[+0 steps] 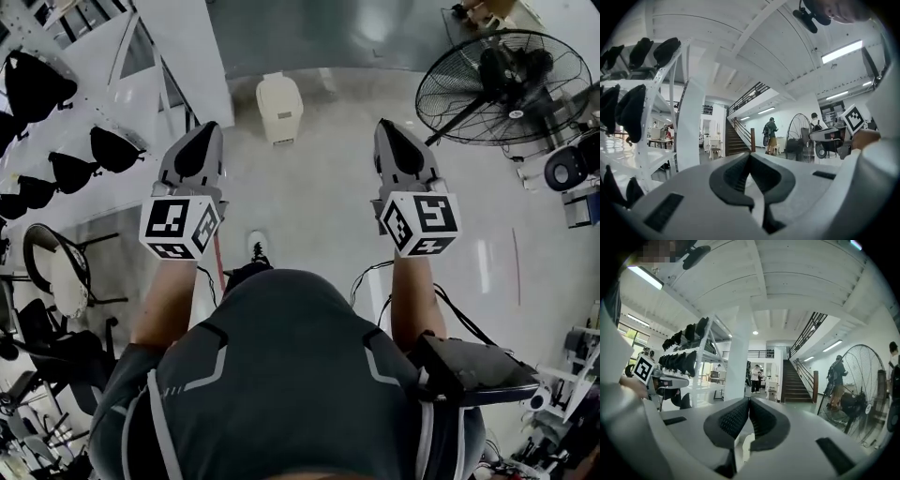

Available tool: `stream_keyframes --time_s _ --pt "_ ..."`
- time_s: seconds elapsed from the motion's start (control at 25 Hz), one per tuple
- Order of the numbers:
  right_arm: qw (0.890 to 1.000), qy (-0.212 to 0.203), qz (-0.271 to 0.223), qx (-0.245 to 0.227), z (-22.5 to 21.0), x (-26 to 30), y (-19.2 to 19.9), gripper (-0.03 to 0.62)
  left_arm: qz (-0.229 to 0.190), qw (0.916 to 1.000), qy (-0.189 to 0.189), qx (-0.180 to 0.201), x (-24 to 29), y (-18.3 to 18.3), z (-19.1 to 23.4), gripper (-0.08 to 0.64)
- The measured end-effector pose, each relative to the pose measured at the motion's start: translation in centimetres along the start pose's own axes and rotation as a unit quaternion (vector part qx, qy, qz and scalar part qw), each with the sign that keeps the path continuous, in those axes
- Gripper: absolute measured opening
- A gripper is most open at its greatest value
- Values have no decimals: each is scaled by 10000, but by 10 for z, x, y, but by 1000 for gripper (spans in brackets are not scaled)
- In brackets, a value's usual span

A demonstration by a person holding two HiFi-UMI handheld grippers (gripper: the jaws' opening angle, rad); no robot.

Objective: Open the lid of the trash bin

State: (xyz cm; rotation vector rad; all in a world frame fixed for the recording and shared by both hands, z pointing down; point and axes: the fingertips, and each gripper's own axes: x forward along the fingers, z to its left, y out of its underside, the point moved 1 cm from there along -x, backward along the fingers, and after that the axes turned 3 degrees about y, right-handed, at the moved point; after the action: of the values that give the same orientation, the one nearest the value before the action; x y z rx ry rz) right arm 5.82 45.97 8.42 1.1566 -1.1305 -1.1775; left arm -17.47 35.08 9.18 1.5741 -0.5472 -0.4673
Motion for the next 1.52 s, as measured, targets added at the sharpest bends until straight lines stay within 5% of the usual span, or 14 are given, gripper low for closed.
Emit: stream_keyframes --time_s 0.8,1.24,1.52 --pt "9994 129 277 -164 39 196 -14 28 -105 9986 465 -238 119 14 163 9" --pt "9986 -454 235 -165 35 292 -13 28 82 9995 3 -291 159 25 216 9" --pt "9977 -673 -38 -113 -15 359 -24 28 50 9992 -397 -88 213 6 231 9"
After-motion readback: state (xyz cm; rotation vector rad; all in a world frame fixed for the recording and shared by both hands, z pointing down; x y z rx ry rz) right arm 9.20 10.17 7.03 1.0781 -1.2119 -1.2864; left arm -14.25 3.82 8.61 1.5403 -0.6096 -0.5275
